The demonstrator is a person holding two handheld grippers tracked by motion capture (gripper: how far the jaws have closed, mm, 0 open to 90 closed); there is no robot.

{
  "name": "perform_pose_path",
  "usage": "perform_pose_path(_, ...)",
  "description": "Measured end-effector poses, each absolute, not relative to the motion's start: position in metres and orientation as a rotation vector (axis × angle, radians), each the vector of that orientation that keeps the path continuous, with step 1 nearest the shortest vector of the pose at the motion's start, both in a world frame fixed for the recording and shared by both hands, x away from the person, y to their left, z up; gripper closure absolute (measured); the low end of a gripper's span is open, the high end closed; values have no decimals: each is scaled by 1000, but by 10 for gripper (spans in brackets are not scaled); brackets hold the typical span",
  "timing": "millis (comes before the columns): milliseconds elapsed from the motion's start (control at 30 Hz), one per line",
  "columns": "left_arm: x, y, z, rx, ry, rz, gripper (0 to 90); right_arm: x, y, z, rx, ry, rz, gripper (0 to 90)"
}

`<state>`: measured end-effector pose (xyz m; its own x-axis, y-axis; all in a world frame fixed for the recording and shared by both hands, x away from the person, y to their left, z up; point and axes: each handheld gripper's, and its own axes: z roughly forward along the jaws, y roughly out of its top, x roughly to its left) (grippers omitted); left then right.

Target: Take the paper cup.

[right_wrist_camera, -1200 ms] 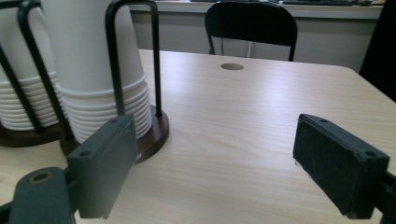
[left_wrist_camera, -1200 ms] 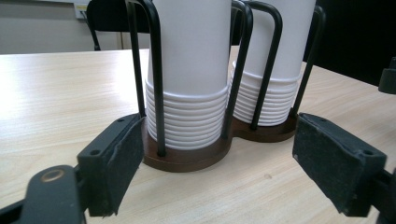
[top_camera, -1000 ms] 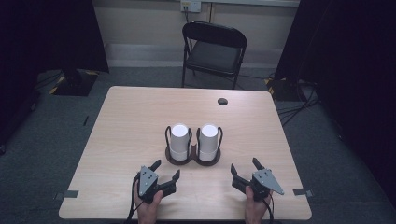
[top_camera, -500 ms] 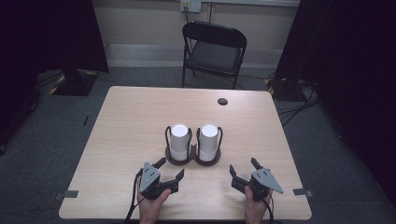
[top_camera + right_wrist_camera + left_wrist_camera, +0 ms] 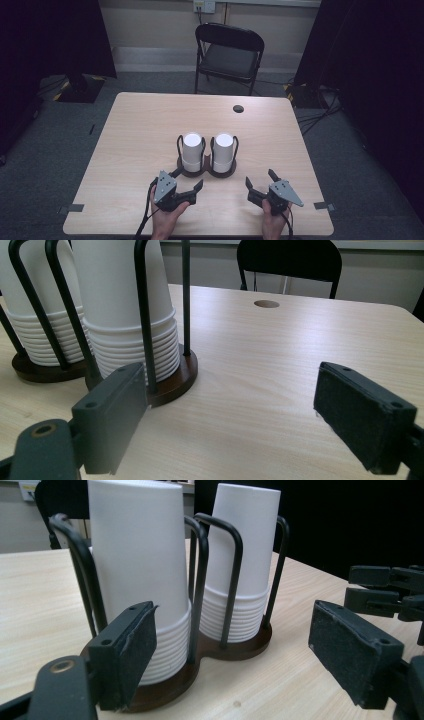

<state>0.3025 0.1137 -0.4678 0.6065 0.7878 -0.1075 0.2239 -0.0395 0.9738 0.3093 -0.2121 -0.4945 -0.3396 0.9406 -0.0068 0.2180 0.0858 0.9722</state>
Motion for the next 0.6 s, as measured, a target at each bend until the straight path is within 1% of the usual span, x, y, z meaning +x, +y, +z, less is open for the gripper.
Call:
perform_pose_path(167, 306, 108, -461, 1606, 836, 582, 188, 309, -212, -495, 1159, 1663, 1299, 132)
perform_pose_path(333, 308, 105, -458, 1611, 819, 564, 203, 310, -211, -494, 1161, 1672, 1297, 132)
perform_pose_path(433, 311, 100, -452, 1636, 805, 584, 205, 310, -212, -494, 1163, 1670, 1298, 132)
perform_pose_path(600, 313, 94, -445, 1627, 782, 586, 216, 310, -212, -494, 1162, 1668, 1299, 132)
